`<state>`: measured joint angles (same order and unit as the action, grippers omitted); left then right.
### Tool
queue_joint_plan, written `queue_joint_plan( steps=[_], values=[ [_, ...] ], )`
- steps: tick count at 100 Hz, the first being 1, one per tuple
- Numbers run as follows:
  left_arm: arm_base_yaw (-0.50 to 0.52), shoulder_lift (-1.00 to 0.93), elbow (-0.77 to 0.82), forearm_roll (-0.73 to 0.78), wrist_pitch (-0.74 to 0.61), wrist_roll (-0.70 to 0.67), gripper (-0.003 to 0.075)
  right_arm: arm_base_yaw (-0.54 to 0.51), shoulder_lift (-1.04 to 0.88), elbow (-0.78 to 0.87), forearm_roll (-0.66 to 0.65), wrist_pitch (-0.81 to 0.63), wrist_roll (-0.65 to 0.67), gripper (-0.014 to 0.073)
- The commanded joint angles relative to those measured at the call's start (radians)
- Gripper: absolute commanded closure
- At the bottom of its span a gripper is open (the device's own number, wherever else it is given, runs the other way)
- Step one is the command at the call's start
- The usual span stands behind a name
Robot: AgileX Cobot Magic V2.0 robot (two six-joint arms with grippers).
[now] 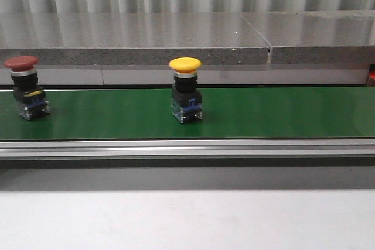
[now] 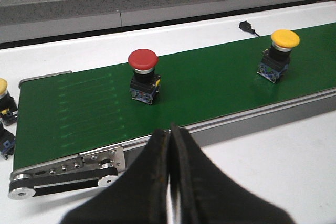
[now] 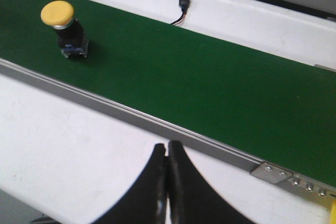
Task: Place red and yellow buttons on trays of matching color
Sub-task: 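Move the right gripper above the yellow button arriving on the belt, then lower the right gripper, grasp the yellow button and lift it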
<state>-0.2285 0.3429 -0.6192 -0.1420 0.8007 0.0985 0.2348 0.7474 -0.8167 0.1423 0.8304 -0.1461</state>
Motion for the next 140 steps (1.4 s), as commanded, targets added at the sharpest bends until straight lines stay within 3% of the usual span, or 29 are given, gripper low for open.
queue_joint_plan(
  steps=[1, 27, 39, 69, 140],
  values=[
    [-0.007, 0.01, -0.025, -0.01, -0.08, 0.001, 0.0741, 0.024, 0.087, -0.085, -0.002, -0.033, -0.023, 0.0601],
    [-0.007, 0.01, -0.025, -0.01, -0.08, 0.001, 0.0741, 0.091, 0.333, -0.236, 0.037, -0.031, -0.023, 0.0118],
    [-0.007, 0.01, -0.025, -0.01, -0.08, 0.001, 0.0741, 0.116, 0.436, -0.306, 0.052, -0.001, -0.023, -0.0006],
    [-0.007, 0.01, -0.025, -0.01, -0.08, 0.001, 0.0741, 0.164, 0.667, -0.485, 0.066, 0.149, -0.023, -0.0011],
    [-0.007, 0.01, -0.025, -0.01, -0.08, 0.001, 0.0741, 0.165, 0.975, -0.651, 0.085, 0.152, -0.034, -0.0001]
  ],
)
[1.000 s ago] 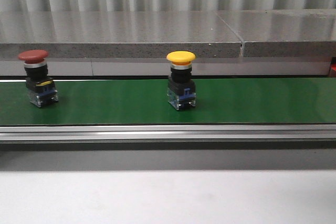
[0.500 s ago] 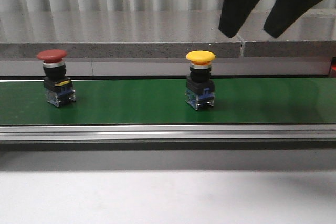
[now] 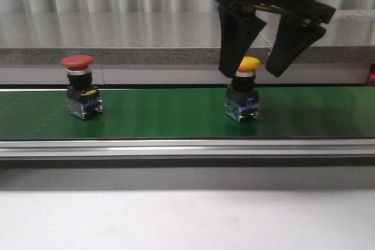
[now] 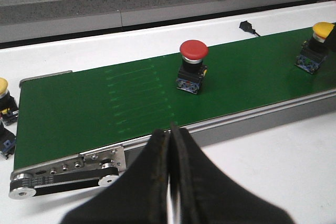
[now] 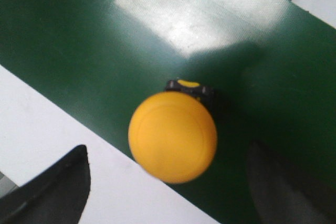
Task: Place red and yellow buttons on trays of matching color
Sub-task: 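Lower the right gripper, grasp the yellow button and lift it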
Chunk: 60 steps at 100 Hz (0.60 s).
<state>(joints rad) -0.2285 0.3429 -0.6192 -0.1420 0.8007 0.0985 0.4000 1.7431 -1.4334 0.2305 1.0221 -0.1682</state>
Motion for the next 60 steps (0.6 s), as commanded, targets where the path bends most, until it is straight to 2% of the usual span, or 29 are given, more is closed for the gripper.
queue_joint_plan(
  steps=[1, 10, 21, 32, 46, 60],
  values=[
    [-0.007, 0.01, -0.025, -0.01, -0.08, 0.001, 0.0741, 0.0, -0.017, -0.034, -0.008, -0.042, -0.012, 0.0004],
    [-0.007, 0.01, -0.025, -0.01, -0.08, 0.001, 0.0741, 0.0, 0.004, -0.034, -0.045, -0.052, -0.012, 0.0078],
    [-0.007, 0.01, -0.025, -0.01, -0.08, 0.001, 0.0741, 0.0, 0.009, -0.034, -0.058, -0.069, -0.012, 0.0284],
    [-0.007, 0.01, -0.025, -0.01, -0.08, 0.001, 0.0741, 0.0, 0.005, -0.034, -0.058, -0.088, -0.012, 0.0417],
    [-0.007, 0.01, -0.025, -0.01, -0.08, 0.001, 0.0741, 0.0, -0.003, -0.034, -0.058, -0.093, 0.003, 0.0445],
    [-0.007, 0.01, -0.025, -0.01, -0.08, 0.001, 0.0741, -0.003, -0.025, -0.03, -0.078, -0.091, 0.097, 0.0445]
  ],
)
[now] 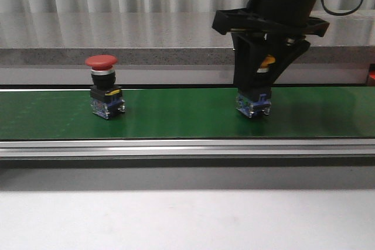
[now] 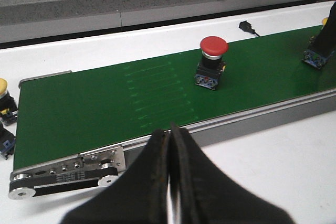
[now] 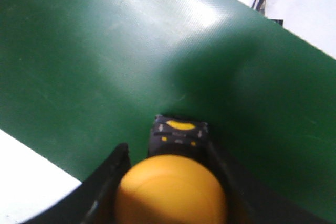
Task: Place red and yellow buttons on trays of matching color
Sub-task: 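Lower the right gripper, grasp the yellow button and lift it, then lower the yellow button into the yellow tray and open the right gripper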
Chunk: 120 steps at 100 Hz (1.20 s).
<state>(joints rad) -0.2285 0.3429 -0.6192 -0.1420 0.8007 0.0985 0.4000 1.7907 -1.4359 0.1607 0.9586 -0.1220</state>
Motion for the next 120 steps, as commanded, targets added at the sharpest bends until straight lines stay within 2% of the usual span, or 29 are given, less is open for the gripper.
queue_joint_plan(
  steps=[1, 22, 49, 87, 120],
  values=[
    [-0.007, 0.01, -0.025, -0.01, -0.08, 0.001, 0.0741, -0.003, -0.075, -0.028, -0.01, -0.027, 0.059, 0.0445],
    [-0.007, 0.01, -0.025, -0.01, -0.08, 0.001, 0.0741, -0.003, -0.122, -0.007, -0.111, -0.027, 0.187, 0.0445],
    [-0.007, 0.01, -0.025, -0.01, -0.08, 0.001, 0.0741, -0.038, -0.217, 0.103, -0.133, -0.027, 0.222, 0.0447],
    [-0.007, 0.01, -0.025, -0.01, -0.08, 0.001, 0.0741, -0.319, -0.41, 0.263, -0.133, -0.004, 0.222, 0.0447],
    [-0.007, 0.01, -0.025, -0.01, -0.08, 0.001, 0.0741, -0.588, -0.466, 0.362, -0.133, 0.02, 0.222, 0.0447]
  ],
)
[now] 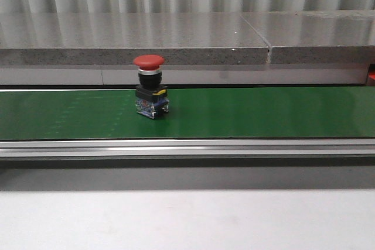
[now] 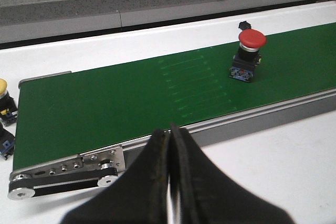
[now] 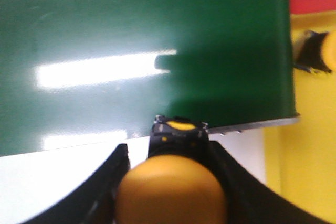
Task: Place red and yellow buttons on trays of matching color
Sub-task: 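Lower the yellow button into the yellow tray and open the right gripper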
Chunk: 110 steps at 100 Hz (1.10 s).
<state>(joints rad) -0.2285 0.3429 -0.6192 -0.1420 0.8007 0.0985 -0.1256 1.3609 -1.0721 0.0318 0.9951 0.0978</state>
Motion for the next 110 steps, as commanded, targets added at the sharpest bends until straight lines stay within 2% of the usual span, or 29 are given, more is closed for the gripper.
queue_joint_plan(
  steps=[1, 43, 65, 110],
  values=[
    [-0.007, 0.01, -0.025, -0.01, -0.08, 0.001, 0.0741, -0.068, -0.036, 0.001, -0.004, -0.018, 0.002, 0.0447],
    [-0.007, 0.01, -0.025, -0.01, -0.08, 0.001, 0.0741, -0.325, -0.036, 0.058, -0.004, -0.047, 0.054, 0.0447],
    [-0.007, 0.01, -0.025, -0.01, -0.08, 0.001, 0.0741, -0.429, -0.036, 0.106, -0.004, -0.141, 0.106, 0.0447],
    [-0.007, 0.01, -0.025, -0.01, -0.08, 0.001, 0.0741, -0.453, 0.07, 0.149, 0.027, -0.274, 0.131, 0.0447]
  ],
)
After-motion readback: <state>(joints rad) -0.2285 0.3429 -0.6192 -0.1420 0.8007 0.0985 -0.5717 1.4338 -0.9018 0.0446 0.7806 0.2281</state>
